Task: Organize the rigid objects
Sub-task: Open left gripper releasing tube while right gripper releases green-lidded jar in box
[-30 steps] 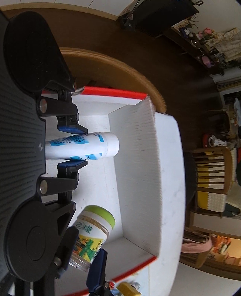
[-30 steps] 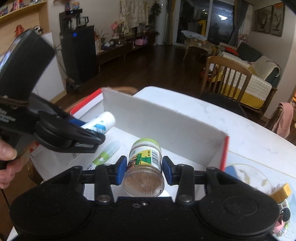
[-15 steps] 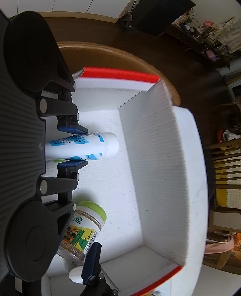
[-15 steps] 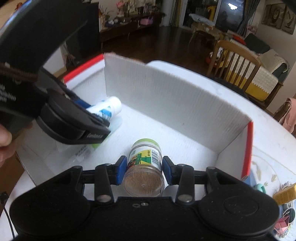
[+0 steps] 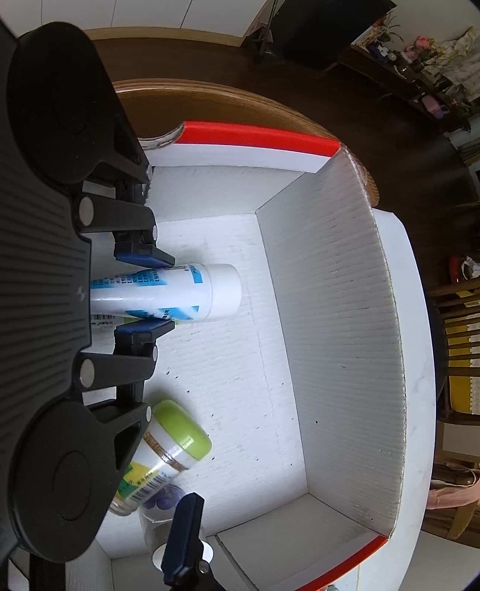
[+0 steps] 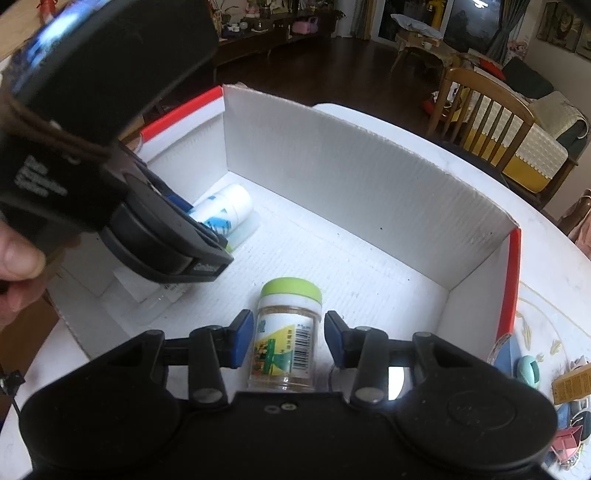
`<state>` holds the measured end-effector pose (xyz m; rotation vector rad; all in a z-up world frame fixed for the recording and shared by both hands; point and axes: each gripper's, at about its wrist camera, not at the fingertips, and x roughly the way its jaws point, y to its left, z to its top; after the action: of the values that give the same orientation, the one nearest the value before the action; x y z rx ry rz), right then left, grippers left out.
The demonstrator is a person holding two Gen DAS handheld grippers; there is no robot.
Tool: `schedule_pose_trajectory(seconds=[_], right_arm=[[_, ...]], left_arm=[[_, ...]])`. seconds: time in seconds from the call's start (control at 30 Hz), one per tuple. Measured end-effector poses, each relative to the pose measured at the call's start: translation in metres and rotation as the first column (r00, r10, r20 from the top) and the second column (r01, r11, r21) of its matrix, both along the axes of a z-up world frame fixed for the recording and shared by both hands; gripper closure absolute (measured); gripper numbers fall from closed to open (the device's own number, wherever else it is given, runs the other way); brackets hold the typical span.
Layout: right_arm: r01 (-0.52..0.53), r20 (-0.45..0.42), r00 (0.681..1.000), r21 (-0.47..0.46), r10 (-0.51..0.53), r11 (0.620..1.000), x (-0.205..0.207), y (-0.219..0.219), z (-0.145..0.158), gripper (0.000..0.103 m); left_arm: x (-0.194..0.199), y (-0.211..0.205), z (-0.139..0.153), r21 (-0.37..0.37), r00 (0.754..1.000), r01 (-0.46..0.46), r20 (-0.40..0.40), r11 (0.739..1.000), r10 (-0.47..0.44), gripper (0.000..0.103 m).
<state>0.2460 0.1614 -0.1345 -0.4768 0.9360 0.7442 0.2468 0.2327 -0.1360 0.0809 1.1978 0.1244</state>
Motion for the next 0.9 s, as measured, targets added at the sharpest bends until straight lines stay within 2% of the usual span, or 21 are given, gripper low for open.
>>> schedule_pose_trajectory(seconds=[0.2,0.3,0.6,0.9], right_arm=[[0.003,0.002,1.000,0.044,-0.004,0.999,-0.003,-0.009,0.013,0.055],[0.008,0.003,1.000,0.058,-0.008,0.998,-0.006,-0.016,0.019,0.045],[0.025,0.012,1.000,0.117,-0.026,0.993,-0.016,-0.042,0.039,0.045],[0.024,0.022,0.999,0.190,-0.029,0.981,-0.032,-0.073,0.065,0.045]], left_arm=[[-0.007,0.003,0.004,-0.029,1.000,-0.017,0.006,0.999,0.017,0.074],[-0.013,0.003,0.010,-0.037,0.999,-0.023,0.027,0.999,0.024,0.074],[-0.033,0.002,0.033,-0.060,0.995,-0.042,0.090,0.997,0.047,0.074],[-0.060,-0.013,0.061,-0.093,0.987,-0.016,0.160,0.995,0.031,0.074]])
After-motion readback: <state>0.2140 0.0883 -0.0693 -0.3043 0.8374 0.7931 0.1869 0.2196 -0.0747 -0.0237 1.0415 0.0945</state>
